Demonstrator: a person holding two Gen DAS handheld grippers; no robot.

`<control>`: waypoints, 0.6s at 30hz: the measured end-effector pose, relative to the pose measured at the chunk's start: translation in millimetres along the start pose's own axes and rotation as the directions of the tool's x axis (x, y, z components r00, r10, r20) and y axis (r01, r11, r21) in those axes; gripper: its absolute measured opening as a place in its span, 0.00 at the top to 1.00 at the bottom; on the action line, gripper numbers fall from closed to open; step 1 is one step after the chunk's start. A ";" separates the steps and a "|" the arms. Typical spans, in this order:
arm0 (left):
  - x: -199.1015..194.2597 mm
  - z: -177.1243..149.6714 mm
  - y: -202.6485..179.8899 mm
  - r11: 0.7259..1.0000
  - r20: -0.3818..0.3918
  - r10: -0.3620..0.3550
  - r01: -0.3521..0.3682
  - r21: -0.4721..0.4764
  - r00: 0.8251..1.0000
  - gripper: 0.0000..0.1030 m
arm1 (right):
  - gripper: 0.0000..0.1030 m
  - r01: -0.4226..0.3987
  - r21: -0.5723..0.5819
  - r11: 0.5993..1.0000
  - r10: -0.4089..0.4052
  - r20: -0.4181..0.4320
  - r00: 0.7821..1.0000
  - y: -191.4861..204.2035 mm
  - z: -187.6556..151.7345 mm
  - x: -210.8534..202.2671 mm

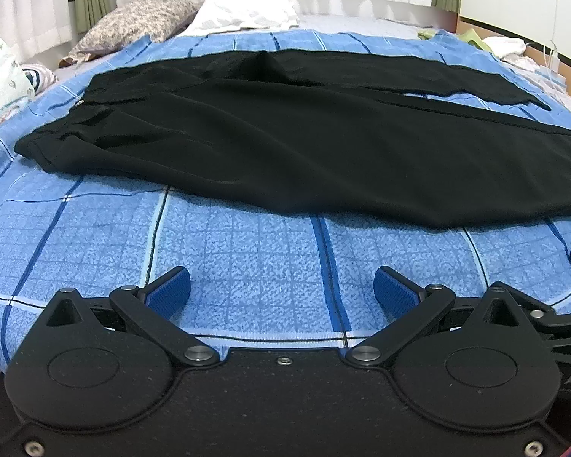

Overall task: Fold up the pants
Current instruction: 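Grasp the waistband corner with the left tool while the right tool grasps the other corner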

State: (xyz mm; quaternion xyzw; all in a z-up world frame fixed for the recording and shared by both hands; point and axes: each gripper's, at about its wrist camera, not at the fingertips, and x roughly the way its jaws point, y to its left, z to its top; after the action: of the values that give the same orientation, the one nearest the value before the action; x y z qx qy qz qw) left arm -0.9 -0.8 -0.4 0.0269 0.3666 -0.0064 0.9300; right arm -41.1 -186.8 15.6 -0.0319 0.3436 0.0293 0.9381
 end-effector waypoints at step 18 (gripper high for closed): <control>1.3 64.9 143.3 0.964 0.066 0.053 -0.034 -0.262 0.996 0.00 | 0.25 -0.066 -0.133 0.989 0.086 0.147 0.985 -0.4 16.2 -22.0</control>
State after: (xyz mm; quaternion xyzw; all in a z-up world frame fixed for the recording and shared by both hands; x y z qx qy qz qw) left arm 48.9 138.7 52.6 -0.0878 0.3298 0.0615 0.9379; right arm -47.4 -186.6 42.2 -0.0764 0.2694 0.0894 0.9558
